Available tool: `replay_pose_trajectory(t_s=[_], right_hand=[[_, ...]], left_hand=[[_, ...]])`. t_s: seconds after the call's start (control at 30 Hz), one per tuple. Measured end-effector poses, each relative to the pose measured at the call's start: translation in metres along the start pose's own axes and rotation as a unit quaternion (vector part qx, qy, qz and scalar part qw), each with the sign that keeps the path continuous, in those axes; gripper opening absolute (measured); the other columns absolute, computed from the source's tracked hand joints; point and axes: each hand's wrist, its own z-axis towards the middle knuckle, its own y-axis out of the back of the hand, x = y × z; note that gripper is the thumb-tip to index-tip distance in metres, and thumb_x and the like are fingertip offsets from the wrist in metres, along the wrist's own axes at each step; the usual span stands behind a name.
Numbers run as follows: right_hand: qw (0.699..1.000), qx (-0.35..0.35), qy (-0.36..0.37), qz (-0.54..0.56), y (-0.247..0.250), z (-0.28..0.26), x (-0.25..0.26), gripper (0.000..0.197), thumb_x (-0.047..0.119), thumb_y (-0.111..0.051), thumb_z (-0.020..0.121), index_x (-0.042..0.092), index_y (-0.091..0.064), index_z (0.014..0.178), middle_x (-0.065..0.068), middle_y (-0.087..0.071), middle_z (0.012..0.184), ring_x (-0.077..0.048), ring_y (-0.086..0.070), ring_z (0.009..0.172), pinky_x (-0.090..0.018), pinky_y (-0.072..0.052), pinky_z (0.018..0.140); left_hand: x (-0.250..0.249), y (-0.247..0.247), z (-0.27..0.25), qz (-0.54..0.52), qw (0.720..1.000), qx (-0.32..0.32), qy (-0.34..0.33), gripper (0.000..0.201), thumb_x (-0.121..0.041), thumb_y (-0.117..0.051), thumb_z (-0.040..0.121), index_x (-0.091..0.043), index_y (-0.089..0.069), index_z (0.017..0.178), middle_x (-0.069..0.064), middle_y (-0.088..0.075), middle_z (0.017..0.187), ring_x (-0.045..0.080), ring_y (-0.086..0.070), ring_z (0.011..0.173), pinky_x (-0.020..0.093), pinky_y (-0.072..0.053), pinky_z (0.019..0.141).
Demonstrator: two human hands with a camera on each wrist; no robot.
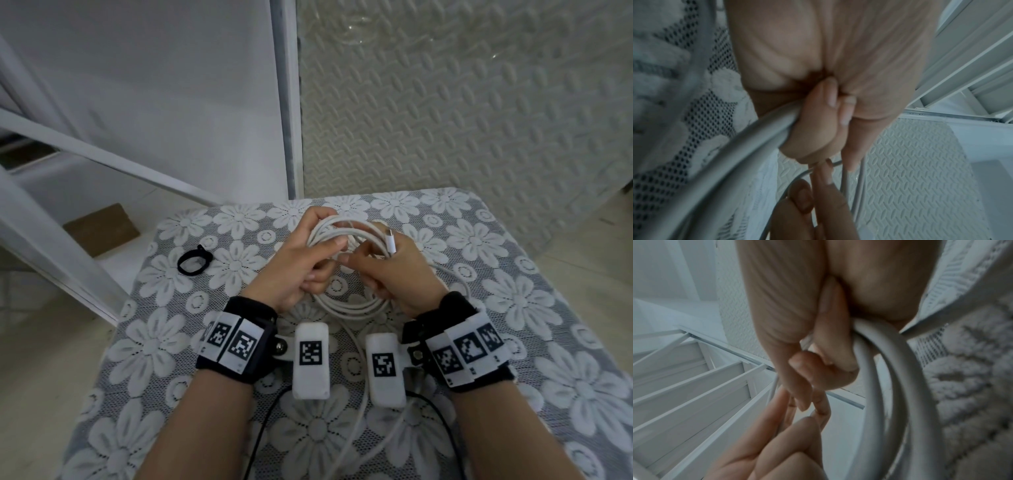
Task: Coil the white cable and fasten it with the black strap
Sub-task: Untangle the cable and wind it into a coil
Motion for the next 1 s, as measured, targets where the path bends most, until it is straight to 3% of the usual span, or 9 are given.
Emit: replay_pose_trajectory(t_s=[0.13,0.27,0.47,0.6,0.67,0.77,0.83,0.93,1.0], right_hand=[[0.999,-0.022,0.013,-0.046,0.000,0.000,0.004,0.019,0.008,-0.072,0.079,0.003,-0.061,0.094,-0.002,-0.052,0.055,-0.009,-0.043,0.033,-0.015,-0.028,0.033],[0.995,-0.050,0.025,-0.079,-0.002,0.000,0.006,0.019,0.010,-0.073,0.078,0.007,-0.060,0.090,-0.004,-0.054,0.059,-0.006,-0.044,0.036,-0.015,-0.032,0.033],[0.975,-0.111,0.074,-0.179,0.002,0.005,-0.001,0.014,0.014,-0.072,0.079,0.015,-0.058,0.079,0.006,-0.051,0.058,0.000,-0.045,0.044,-0.011,-0.036,0.044],[0.962,-0.156,0.097,-0.204,0.006,0.006,-0.005,0.013,0.020,-0.070,0.080,0.013,-0.061,0.074,0.009,-0.052,0.056,-0.003,-0.044,0.048,-0.014,-0.036,0.047],[0.960,-0.159,0.097,-0.211,0.007,0.007,-0.006,0.015,0.020,-0.069,0.081,0.012,-0.061,0.071,0.008,-0.051,0.054,-0.005,-0.044,0.048,-0.020,-0.038,0.048],[0.947,-0.157,0.111,-0.257,0.007,0.007,-0.004,0.028,0.021,-0.067,0.082,0.023,-0.052,0.059,0.008,-0.047,0.051,-0.002,-0.044,0.047,-0.011,-0.033,0.047],[0.939,-0.150,0.123,-0.285,0.005,0.006,-0.002,0.036,0.020,-0.065,0.085,0.027,-0.044,0.056,0.008,-0.045,0.050,-0.001,-0.044,0.049,-0.010,-0.033,0.048],[0.943,-0.117,0.121,-0.287,0.005,0.005,0.000,0.035,0.019,-0.058,0.089,0.020,-0.045,0.057,0.005,-0.043,0.046,-0.009,-0.042,0.049,-0.015,-0.031,0.046],[0.951,-0.081,0.110,-0.279,0.006,0.003,0.002,0.029,0.018,-0.054,0.090,0.019,-0.052,0.061,0.005,-0.047,0.045,-0.011,-0.045,0.047,-0.024,-0.036,0.048]], left_hand=[[-0.002,-0.001,-0.001,-0.017,1.000,0.004,0.001,0.022,-0.004,-0.043,0.096,-0.019,-0.042,0.111,0.005,-0.052,0.075,0.002,-0.024,0.034,0.009,-0.016,0.037],[-0.002,-0.003,-0.001,-0.015,1.000,0.003,-0.006,0.021,-0.005,-0.043,0.096,-0.017,-0.045,0.113,0.003,-0.052,0.077,0.002,-0.023,0.035,0.008,-0.018,0.037],[0.000,-0.005,0.001,0.015,1.000,-0.018,0.007,0.009,-0.005,-0.054,0.091,-0.011,-0.055,0.098,-0.004,-0.030,0.048,0.003,-0.022,0.033,0.011,-0.017,0.034],[0.001,-0.004,0.002,0.009,1.000,-0.001,-0.003,0.008,-0.013,-0.056,0.090,-0.006,-0.059,0.091,0.010,-0.029,0.067,0.003,-0.020,0.034,0.010,-0.017,0.034],[0.002,-0.004,0.003,0.001,1.000,0.006,-0.010,0.011,-0.011,-0.051,0.092,-0.005,-0.057,0.085,0.009,-0.035,0.069,0.002,-0.021,0.034,0.010,-0.016,0.034],[0.002,-0.004,0.002,-0.026,0.999,0.027,-0.009,0.012,-0.013,-0.051,0.089,-0.005,-0.054,0.080,0.002,-0.039,0.062,0.001,-0.021,0.033,0.009,-0.015,0.034],[0.003,-0.004,0.002,-0.048,0.998,0.034,-0.001,0.011,-0.014,-0.050,0.087,-0.004,-0.052,0.082,-0.004,-0.037,0.053,0.000,-0.020,0.032,0.009,-0.014,0.035],[0.002,-0.004,0.001,-0.079,0.996,0.043,0.008,0.011,-0.014,-0.048,0.088,-0.006,-0.053,0.082,-0.008,-0.030,0.046,0.001,-0.019,0.031,0.008,-0.011,0.036],[0.001,-0.003,0.001,-0.093,0.994,0.048,0.013,0.012,-0.014,-0.047,0.088,-0.006,-0.051,0.081,-0.009,-0.029,0.045,0.000,-0.018,0.031,0.007,-0.011,0.037]])
